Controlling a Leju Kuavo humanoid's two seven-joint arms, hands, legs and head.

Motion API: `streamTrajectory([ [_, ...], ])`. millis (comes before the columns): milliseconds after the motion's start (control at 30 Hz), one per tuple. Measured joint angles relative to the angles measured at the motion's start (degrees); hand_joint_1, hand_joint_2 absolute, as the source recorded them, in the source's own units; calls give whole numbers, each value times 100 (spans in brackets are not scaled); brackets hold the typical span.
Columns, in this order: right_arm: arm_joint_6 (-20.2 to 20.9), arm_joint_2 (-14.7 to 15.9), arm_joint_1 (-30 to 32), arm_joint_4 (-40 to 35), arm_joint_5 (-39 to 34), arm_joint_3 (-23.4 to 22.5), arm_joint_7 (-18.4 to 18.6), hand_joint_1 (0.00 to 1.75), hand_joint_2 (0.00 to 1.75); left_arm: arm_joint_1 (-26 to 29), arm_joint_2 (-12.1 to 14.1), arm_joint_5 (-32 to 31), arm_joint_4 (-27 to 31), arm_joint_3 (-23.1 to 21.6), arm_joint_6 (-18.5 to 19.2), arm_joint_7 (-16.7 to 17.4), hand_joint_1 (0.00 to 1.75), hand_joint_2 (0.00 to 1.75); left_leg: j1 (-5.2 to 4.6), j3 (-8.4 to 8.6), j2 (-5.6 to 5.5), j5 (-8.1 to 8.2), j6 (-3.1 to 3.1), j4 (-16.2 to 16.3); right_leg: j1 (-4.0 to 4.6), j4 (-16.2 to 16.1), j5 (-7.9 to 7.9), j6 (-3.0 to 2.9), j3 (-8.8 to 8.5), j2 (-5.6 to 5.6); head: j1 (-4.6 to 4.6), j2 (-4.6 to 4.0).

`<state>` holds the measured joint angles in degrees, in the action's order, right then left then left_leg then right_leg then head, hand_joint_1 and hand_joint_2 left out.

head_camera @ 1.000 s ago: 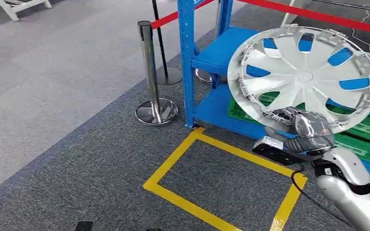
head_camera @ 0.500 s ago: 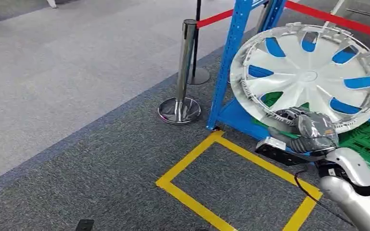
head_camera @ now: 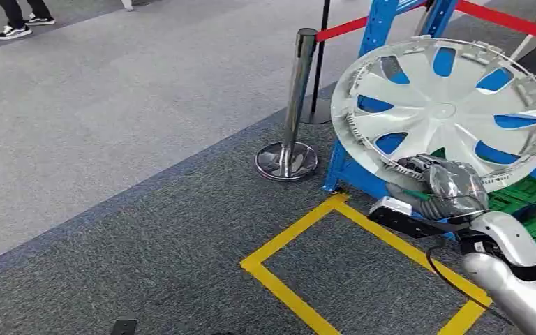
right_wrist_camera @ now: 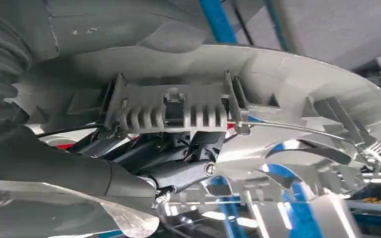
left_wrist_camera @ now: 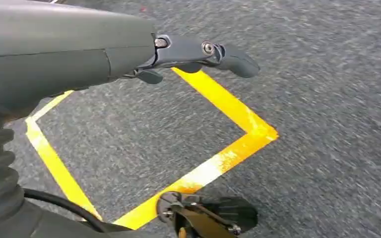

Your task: Take the parts from the cabinet and place them on the table.

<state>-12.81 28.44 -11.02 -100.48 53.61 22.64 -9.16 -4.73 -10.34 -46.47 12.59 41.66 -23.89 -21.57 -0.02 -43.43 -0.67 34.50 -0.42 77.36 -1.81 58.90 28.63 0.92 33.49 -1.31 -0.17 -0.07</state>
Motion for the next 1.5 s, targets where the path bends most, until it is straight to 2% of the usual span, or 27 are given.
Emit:
streamTrajectory([
  [33, 7, 7, 0, 0, -7, 0, 0, 175, 175, 6, 0, 0, 0, 0, 2, 0, 0, 175, 7, 71, 3, -164, -1, -142, 1, 0, 10, 5, -18, -47, -4, 0],
  [100, 9, 13, -5, 0, -26, 0, 0, 175, 175, 5, 2, 0, 0, 0, 2, 0, 0, 175, 2, 519, 72, -707, 40, -1077, 3, 0, 48, 23, -84, -139, -2, 0],
  [133, 9, 13, -6, 0, -33, -2, 2, 175, 175, 4, 2, 0, 0, 0, 2, 0, 0, 175, -17, 757, 210, -914, 84, -1584, 7, -3, 72, 43, -124, -180, -2, 0],
  [167, 9, 20, -7, 0, -37, -2, 2, 175, 175, -6, 2, 0, 0, 0, 2, 0, 0, 175, -85, 826, 339, -814, 103, -1664, 40, -6, 87, 68, -123, -214, -2, 0],
  [300, 39, 42, -57, -17, -54, 0, -22, 175, 175, -8, -2, 11, 0, 2, 0, 0, 0, 175, -88, 819, 176, -811, 213, -1843, 46, -51, 81, 196, -147, -387, 0, 0],
  [367, 59, 57, -99, -31, -63, -2, -28, 175, 175, -16, -7, 20, 0, 2, -9, -4, 0, 175, -41, 880, 111, -858, 293, -1914, 17, 202, 299, 203, 9, -91, 17, 0],
  [400, 70, 72, -116, -31, -66, -2, -33, 175, 175, -35, -7, 22, 0, 2, -7, -4, 0, 175, -41, 875, 70, -857, 303, -1914, 19, 587, 472, 203, 202, 26, 37, 0],
  [467, 70, 79, -117, -31, -61, 4, -41, 175, 175, -45, -17, 22, 0, 4, -7, -4, 0, 175, -54, 878, -32, -850, 319, -1909, 22, 1543, 807, 231, 710, 116, 50, 0],
  [500, 70, 79, -116, -31, -61, 11, -48, 175, 175, -41, -17, 22, 0, 4, -4, -4, 0, 175, -57, 881, -81, -848, 322, -1902, 21, 1749, 797, 236, 856, 118, 50, 0],
  [567, 70, 79, -119, -31, -61, 22, -48, 175, 175, -38, -13, 22, 0, 6, -4, -4, 0, 175, -54, 896, -192, -842, 322, -1892, 16, 1352, 401, 234, 737, 120, 52, 0],
  [633, 68, 87, -124, -31, -63, 24, -42, 175, 175, -41, -15, 20, 0, 4, -4, -4, 0, 175, -43, 914, -309, -811, 294, -1862, -5, 327, -147, 224, 277, 209, 52, 0],
  [667, 68, 87, -139, -28, -63, 37, -42, 175, 175, -39, -11, 20, 0, 9, -4, -4, 0, 175, -68, 878, -354, -795, 258, -1832, -11, 127, -54, 221, 145, 403, 48, 0],
  [800, 66, 96, -170, -31, -61, 81, -48, 175, 175, 4, -2, 18, 0, 33, -7, 0, 0, 175, -49, 798, -507, -834, 156, -1799, -5, 48, -59, 143, 101, 295, 37, 0],
  [833, 66, 96, -178, -33, -61, 87, -42, 175, 175, 8, 31, 17, 0, 37, -7, 0, 0, 175, -49, 786, -471, -778, 129, -1770, -41, 15, -70, 102, 70, 235, 50, 0],
  [867, 66, 101, -179, -33, -61, 87, -35, 175, 175, 6, 15, 17, 0, 37, -11, 0, 0, 175, -79, 730, -241, -652, 84, -1603, -37, 8, -57, 52, 46, 183, -2, 0],
  [900, 66, 103, -181, -33, -63, 90, -37, 175, 175, -9, 17, 17, 0, 37, -9, 0, 0, 175, -56, 562, -104, -449, 42, -1234, -30, 9, -49, 25, 43, 136, -31, 0],
  [967, 66, 103, -181, -33, -61, 94, -37, 175, 175, -22, 17, 17, 0, 37, -7, 0, 0, 175, -13, 137, -4, -67, 1, -334, -16, 11, -38, 14, 41, 36, -26, 0],
  [1000, 66, 103, -182, -33, -61, 98, -41, 175, 175, -18, 17, 17, 0, 37, -2, 0, 0, 175, 2, -5, 1, 1, -14, -37, -15, 12, -32, 9, 38, -12, -28, 0],
  [1067, 70, 103, -187, -33, -57, 111, -50, 175, 175, -9, 17, 15, 0, 37, 0, 0, 0, 175, 16, 119, 10, -295, -15, -306, -14, 12, -17, 13, 15, -105, -28, 0],
  [1133, 72, 103, -213, -33, -59, 118, -52, 175, 175, -17, 20, 11, 0, 37, -2, 0, 0, 175, 8, 587, 100, -814, 34, -1272, -11, 11, 9, 45, -34, -189, -28, 0],
  [1167, 77, 103, -239, -33, -59, 118, -55, 175, 175, -20, 24, 9, 0, 37, -2, 0, 0, 175, -26, 758, 295, -893, 78, -1649, -7, 8, 21, 65, -45, -218, -26, 0],
  [1200, 83, 103, -263, -33, -59, 122, -65, 175, 175, -34, 28, 4, 0, 37, -2, 0, 0, 175, -93, 809, 367, -837, 100, -1747, 34, 26, 35, 96, -28, -252, -31, 0],
  [1300, 164, 103, -372, -37, -59, 162, -112, 175, 175, -23, 31, -17, 0, 37, 0, 2, 0, 175, -102, 777, 243, -804, 163, -1795, 35, -31, 19, 174, -54, -388, -33, 0],
  [1333, 192, 103, -394, -52, -59, 175, -118, 175, 175, -22, 33, -24, 0, 37, 0, 2, 0, 175, -69, 818, 201, -843, 217, -1861, 34, -38, 50, 216, -69, -406, -24, 0],
  [1400, 238, 111, -467, -66, -63, 194, -127, 175, 175, -33, 28, -35, 0, 39, 0, 4, 0, 175, -33, 836, 117, -874, 276, -1898, 6, 341, 312, 219, 139, -30, 13, 0],
  [1467, 300, 122, -537, -63, -61, 241, -149, 175, 175, -49, 13, -42, 0, 39, 2, 2, 0, 175, -40, 835, 13, -871, 306, -1896, 20, 1359, 724, 237, 643, 103, 37, 0],
  [1500, 317, 122, -564, -63, -61, 267, -157, 175, 175, -48, 11, -44, 0, 39, 2, 4, 0, 175, -47, 836, -42, -870, 308, -1892, 23, 1706, 803, 240, 846, 117, 31, 0],
])
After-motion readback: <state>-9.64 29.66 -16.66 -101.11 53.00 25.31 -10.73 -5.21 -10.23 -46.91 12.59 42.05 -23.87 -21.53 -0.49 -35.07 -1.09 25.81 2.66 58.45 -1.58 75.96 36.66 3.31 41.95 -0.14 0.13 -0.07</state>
